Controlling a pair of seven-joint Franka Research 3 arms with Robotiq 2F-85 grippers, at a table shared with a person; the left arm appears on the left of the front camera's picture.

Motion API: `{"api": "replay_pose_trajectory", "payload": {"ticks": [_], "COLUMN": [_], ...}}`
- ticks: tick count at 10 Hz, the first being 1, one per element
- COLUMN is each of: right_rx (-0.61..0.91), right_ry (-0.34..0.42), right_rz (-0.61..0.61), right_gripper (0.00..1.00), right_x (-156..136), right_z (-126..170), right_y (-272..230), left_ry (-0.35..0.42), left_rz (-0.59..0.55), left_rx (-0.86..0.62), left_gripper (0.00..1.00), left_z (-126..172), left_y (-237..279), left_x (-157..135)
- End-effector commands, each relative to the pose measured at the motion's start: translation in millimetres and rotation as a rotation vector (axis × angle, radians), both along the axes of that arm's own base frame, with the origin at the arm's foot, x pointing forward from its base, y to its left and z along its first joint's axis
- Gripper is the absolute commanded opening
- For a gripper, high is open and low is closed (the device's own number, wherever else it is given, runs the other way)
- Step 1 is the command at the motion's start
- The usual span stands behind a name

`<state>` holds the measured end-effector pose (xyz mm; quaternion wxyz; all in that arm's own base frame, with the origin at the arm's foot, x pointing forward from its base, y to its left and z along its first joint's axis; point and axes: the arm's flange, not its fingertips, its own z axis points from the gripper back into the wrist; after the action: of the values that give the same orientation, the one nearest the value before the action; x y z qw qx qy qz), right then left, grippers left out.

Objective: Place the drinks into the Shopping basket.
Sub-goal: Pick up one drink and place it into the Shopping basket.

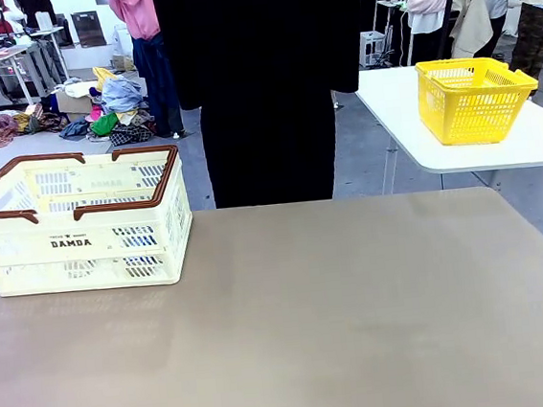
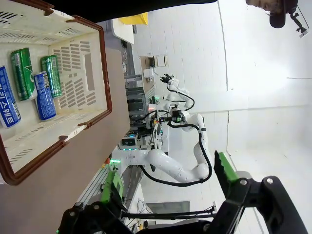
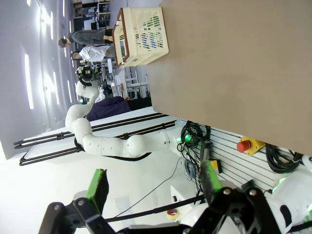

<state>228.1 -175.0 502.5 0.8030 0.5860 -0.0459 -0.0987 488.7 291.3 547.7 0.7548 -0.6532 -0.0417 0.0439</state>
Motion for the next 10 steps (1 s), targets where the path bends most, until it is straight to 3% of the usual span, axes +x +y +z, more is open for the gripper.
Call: {"api": "replay_pose_trajectory", "payload": {"ticks": [1, 10], "right_rx": [-0.010, -0.010], "right_ry": [-0.014, -0.014], "right_rz": [0.014, 0.014], "right_gripper": [1.00, 1.00], "right_x": [-2.2, -2.2], "right_z": [0.1, 0.1], "right_y": [-2.5, -2.5], "left_ry": [-0.005, -0.005], "left_rz": [-0.013, -0.013], "left_rx": [0.007, 0.007], "left_gripper": [1.00, 1.00], "left_z": [-1.8, -1.8], "left_y": [-2.1, -2.1], "left_x": [-5.5, -5.5]}}
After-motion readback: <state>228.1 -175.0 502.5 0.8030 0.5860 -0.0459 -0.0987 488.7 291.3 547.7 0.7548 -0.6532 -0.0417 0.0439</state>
